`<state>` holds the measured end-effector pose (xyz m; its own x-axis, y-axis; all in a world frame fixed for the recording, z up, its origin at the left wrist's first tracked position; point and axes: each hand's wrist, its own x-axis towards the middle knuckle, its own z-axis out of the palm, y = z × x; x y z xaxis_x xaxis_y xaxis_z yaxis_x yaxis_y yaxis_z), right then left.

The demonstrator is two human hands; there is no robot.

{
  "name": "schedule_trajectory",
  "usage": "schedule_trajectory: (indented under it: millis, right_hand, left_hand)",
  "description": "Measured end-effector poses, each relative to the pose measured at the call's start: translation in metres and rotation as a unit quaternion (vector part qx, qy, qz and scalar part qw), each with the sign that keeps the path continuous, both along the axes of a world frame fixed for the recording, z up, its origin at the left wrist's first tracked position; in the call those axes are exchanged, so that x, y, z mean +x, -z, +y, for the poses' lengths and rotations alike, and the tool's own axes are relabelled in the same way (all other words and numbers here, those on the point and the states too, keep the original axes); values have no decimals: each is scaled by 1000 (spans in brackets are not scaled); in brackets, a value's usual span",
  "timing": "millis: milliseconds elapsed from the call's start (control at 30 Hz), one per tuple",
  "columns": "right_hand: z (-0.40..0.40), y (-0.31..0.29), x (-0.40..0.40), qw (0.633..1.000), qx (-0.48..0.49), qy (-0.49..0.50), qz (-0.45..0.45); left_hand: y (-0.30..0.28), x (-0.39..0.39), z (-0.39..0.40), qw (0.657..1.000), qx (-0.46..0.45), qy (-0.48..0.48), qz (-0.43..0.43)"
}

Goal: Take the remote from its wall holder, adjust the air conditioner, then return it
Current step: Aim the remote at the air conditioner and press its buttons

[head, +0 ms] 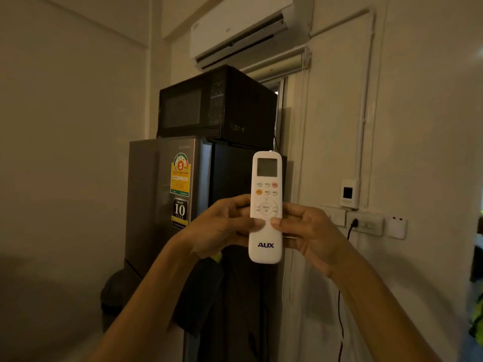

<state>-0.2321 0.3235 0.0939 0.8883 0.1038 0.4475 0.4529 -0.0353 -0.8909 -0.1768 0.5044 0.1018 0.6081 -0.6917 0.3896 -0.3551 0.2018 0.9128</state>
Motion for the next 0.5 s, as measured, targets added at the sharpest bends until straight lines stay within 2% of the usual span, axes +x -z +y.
schedule_trajectory:
  millis: [500]
  right_hand:
    - [16,-28,6,992,-24,79,-97]
  left_hand:
    - [-22,-1,-11,993,-77,-69,-52]
